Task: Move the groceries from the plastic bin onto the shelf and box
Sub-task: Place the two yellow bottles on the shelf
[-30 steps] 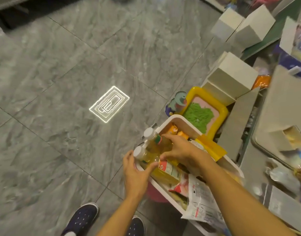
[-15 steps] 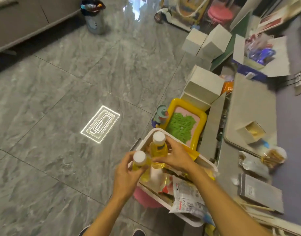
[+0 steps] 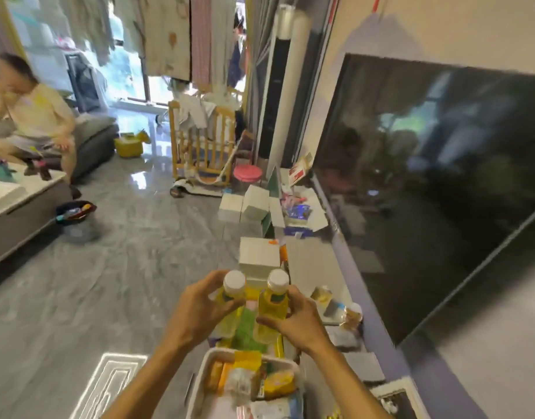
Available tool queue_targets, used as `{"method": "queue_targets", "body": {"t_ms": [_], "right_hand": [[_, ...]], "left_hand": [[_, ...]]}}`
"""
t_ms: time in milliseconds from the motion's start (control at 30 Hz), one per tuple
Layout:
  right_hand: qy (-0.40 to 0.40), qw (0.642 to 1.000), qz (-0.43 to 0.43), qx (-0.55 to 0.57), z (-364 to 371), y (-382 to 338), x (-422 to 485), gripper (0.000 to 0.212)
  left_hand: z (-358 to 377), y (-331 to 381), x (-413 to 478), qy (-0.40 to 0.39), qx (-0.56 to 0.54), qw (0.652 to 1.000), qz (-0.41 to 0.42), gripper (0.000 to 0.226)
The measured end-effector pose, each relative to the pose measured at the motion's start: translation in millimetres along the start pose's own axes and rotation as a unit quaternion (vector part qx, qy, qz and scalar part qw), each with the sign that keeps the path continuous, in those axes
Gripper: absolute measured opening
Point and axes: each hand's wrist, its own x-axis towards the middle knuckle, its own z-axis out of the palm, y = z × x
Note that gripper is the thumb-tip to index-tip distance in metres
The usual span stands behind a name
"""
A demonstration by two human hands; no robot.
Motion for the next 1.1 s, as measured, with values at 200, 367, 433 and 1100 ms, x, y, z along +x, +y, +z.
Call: {"method": "queue_targets", "body": {"t_ms": [200, 367, 433, 1100], "right_hand": [[0.15, 0.987, 0.012, -0.064, -83, -76, -72, 0.069], [0.283, 0.954, 0.06, -0.075, -131, -109, -186, 0.061], [0.319, 0.941, 0.081, -0.082, -145, -114, -241, 0.071], [0.59, 0.738, 0.308, -0.108, -96, -131, -861, 0.084]], "left_hand": [[-6, 119, 27, -0.077, -0.058, 0.988, 0.122, 0.051], [34, 196, 4, -0.18, -0.086, 0.961, 0.19, 0.059], [58, 223, -19, -0.212, -0.089, 0.95, 0.214, 0.068], [178, 430, -515, -0.514, -0.19, 0.782, 0.296, 0.07]]}}
